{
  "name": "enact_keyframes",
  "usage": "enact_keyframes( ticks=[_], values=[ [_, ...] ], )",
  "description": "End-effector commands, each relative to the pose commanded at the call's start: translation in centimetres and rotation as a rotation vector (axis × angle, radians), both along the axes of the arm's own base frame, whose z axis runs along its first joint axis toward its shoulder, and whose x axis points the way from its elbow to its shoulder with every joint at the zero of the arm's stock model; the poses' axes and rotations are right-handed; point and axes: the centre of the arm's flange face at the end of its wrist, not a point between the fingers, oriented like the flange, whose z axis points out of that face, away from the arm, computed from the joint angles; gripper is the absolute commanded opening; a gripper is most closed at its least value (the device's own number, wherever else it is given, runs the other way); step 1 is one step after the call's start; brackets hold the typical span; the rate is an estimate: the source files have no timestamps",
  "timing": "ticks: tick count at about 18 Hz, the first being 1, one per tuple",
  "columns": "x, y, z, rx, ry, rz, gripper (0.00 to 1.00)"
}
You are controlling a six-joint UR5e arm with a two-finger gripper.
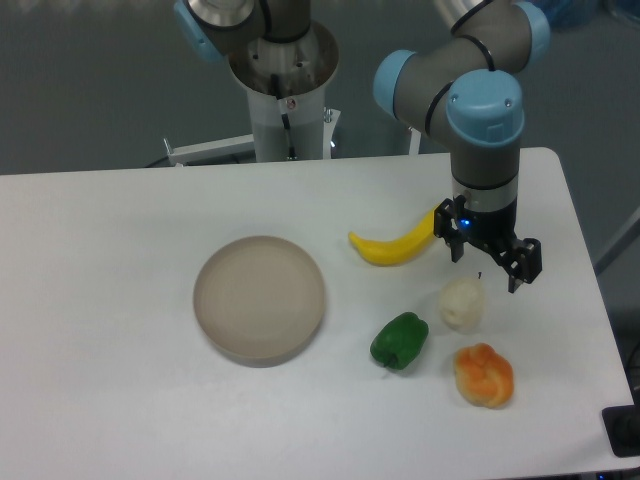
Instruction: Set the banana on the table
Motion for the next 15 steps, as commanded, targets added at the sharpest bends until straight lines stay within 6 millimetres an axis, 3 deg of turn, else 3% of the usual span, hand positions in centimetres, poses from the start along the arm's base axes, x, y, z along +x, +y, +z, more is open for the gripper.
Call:
enact_keyframes(
  ticks=[3,15],
  values=[
    [-0.17,1.01,0.09,-0.025,-0.006,-0.008,1.00],
    [-0.32,0.98,0.27,-0.024,-0.001,-0.004,1.00]
  ],
)
